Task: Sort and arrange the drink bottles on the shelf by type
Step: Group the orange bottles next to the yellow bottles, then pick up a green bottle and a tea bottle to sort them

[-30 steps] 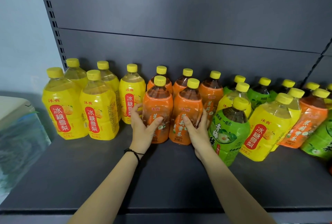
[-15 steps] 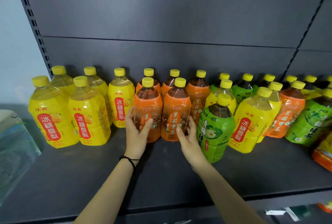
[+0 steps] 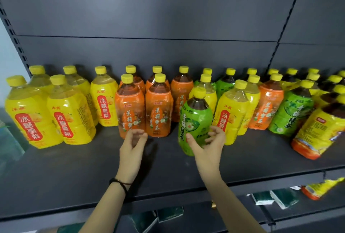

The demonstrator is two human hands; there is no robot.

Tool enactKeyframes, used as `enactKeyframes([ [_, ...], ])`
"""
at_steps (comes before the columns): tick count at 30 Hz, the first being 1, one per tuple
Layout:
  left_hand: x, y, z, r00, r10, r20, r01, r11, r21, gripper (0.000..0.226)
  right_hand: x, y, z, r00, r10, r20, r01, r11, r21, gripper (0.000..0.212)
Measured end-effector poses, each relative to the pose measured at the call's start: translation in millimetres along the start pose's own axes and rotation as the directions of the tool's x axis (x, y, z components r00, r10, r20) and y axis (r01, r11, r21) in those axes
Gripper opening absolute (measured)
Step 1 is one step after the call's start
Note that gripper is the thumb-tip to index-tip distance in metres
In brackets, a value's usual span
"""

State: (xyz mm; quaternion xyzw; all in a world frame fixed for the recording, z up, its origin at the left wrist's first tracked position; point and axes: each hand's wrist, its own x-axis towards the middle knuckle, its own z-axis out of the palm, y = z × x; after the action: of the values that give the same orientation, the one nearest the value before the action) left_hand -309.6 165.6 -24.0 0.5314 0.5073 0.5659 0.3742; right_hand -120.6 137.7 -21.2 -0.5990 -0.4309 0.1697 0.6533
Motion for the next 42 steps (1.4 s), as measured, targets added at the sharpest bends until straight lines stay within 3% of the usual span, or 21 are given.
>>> enactKeyframes([
  [3,-4.9,15.8,31.2,0.981,0.017,0.194,-0.005,0.998,-0.062,0.022,20.3,6.1,2.7,0.999,-0.037,0.031,0.041,0.99,-0.138,0.092],
  [8,0.8,32.6,72.2,0.956,-0.001,0.292,0.055,0.983,-0.176,0.061,36.5,5.6,-9.6,0.986,-0.029,0.164,0.037,0.998,-0.045,0.086],
  [12,-1.5,32.7,89.6,0.937,0.018,0.348,0.06,0.975,-0.213,0.065,37.5,9.5,-40.7,0.952,-0.028,0.304,0.011,0.998,0.058,0.085],
  [16,-18.5,41.4,117.4,0.878,0.023,0.478,0.111,0.962,-0.25,0.076,45.3,11.7,-84.2,0.858,-0.034,0.512,-0.058,0.985,0.162,0.075],
  [19,-30.6,44.4,141.9,0.878,0.054,0.476,0.106,0.947,-0.303,0.091,51.7,18.0,-109.6,0.827,-0.017,0.563,-0.089,0.983,0.16,0.077],
  [24,-47.6,48.0,184.5,0.907,0.074,0.415,0.07,0.944,-0.322,0.094,63.7,35.4,-147.7,0.83,0.006,0.558,-0.122,0.978,0.171,0.076],
  [29,-63.3,50.7,227.8,0.931,0.084,0.354,0.037,0.946,-0.321,0.073,74.1,51.7,-177.1,0.885,0.044,0.463,-0.128,0.98,0.151,0.059],
  [33,-70.8,45.4,242.5,0.946,0.095,0.31,-0.008,0.962,-0.271,0.091,77.1,59.3,-191.2,0.945,0.081,0.316,-0.119,0.988,0.101,0.024],
  [38,-70.9,38.4,249.1,0.947,0.102,0.305,-0.022,0.967,-0.256,0.081,85.7,75.6,-225.2,0.987,0.16,-0.022,-0.156,0.979,0.128,0.009],
  [42,-77.9,40.0,262.2,0.962,0.113,0.249,-0.041,0.96,-0.277,0.078,103.1,78.6,-265.7,0.967,0.112,-0.23,-0.089,0.99,0.106,0.015],
])
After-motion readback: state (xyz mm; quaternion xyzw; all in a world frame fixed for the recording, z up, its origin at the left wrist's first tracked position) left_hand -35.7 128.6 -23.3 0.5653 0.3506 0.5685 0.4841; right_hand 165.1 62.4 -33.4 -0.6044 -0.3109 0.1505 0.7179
